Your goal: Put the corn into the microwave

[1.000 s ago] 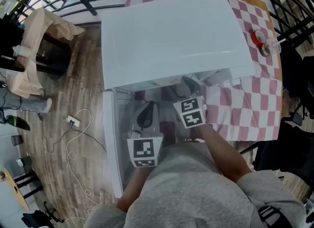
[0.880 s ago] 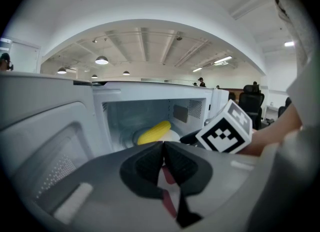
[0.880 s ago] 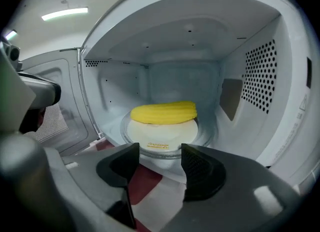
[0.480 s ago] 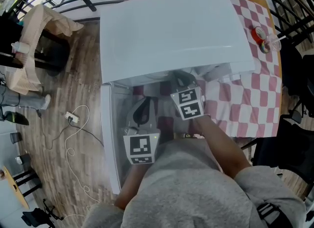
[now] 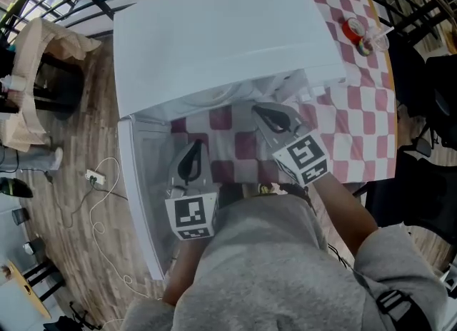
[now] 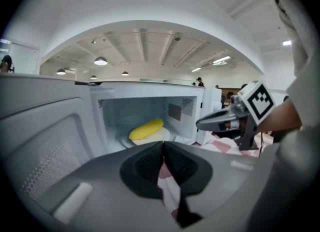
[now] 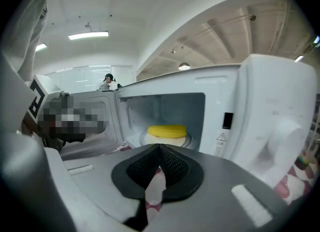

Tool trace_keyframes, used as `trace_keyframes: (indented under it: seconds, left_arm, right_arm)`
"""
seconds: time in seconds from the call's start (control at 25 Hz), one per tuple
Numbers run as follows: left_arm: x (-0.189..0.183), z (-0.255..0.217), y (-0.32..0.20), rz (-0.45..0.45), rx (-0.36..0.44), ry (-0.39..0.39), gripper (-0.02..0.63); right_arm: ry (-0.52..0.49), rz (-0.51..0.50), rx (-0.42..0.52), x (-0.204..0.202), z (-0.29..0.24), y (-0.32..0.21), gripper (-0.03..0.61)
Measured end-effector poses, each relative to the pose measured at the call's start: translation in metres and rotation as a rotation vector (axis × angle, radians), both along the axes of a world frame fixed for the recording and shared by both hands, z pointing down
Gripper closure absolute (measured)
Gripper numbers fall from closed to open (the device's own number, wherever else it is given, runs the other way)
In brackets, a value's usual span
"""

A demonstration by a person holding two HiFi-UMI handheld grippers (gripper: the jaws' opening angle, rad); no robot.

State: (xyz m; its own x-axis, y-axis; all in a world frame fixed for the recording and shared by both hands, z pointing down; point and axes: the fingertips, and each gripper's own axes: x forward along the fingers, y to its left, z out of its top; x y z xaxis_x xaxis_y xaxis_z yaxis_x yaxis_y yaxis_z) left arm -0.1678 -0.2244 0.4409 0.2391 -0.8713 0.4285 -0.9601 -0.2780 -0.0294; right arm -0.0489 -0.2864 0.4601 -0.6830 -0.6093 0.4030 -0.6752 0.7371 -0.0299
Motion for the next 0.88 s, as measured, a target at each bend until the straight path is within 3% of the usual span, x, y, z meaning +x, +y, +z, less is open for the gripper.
trace_keyframes:
  seconds: [0.2, 0.52, 0.88]
  left_arm:
    - [0.024, 0.000, 0.012, 0.032, 0.001, -0.003, 0.603]
    - [0.054, -0.010, 0.043, 0.045, 0.031, -0.007, 0.603]
    - [0.083, -0.015, 0.103, 0.012, 0.056, -0.043, 0.603]
  right_arm:
    - [0.034, 0.045, 0.017, 0.047, -0.007, 0.023, 0.580]
    - [-0.018, 0.162, -0.016, 0.104, -0.017, 0.065, 0.580]
    - [-0.051, 0.168, -0.009, 0.143, -0.023, 0.123, 0.580]
